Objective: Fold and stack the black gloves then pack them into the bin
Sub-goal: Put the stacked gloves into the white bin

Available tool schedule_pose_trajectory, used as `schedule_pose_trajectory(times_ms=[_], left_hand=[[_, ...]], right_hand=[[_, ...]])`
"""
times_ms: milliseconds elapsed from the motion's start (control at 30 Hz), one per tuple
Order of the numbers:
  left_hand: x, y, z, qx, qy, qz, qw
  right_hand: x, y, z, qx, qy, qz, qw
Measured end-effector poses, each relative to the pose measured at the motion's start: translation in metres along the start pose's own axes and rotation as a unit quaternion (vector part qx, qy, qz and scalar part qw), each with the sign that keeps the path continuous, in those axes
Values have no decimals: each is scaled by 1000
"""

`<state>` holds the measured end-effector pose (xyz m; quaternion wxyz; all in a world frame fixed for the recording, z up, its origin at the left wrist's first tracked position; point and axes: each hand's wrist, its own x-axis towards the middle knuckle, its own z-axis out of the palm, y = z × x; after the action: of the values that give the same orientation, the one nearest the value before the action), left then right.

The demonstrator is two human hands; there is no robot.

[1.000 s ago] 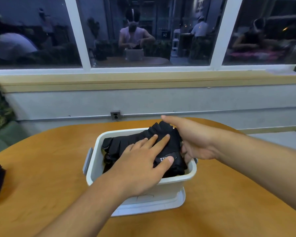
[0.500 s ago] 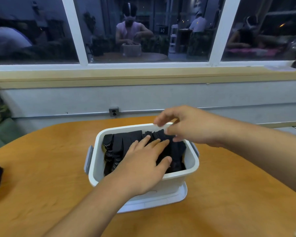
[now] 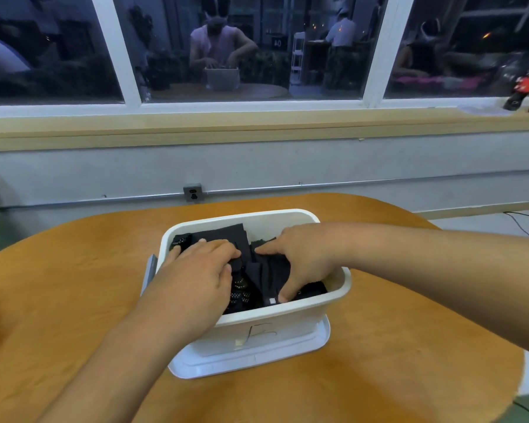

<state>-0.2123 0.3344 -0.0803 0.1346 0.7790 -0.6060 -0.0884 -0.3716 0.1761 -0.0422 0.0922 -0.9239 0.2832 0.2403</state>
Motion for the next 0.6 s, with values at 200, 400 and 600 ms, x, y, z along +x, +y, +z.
schedule_pose_trajectory(times_ms=[200, 400, 600], left_hand=[[-3, -3, 4, 16, 5, -6, 1000], [-5, -3, 5, 10, 27, -4, 1000], [-12, -8, -8, 4, 112, 25, 993]], right_hand=[[35, -6, 9, -60, -84, -6, 995], [26, 11, -2, 11, -72, -29, 997], [-12, 6, -42, 36, 73, -53, 995]])
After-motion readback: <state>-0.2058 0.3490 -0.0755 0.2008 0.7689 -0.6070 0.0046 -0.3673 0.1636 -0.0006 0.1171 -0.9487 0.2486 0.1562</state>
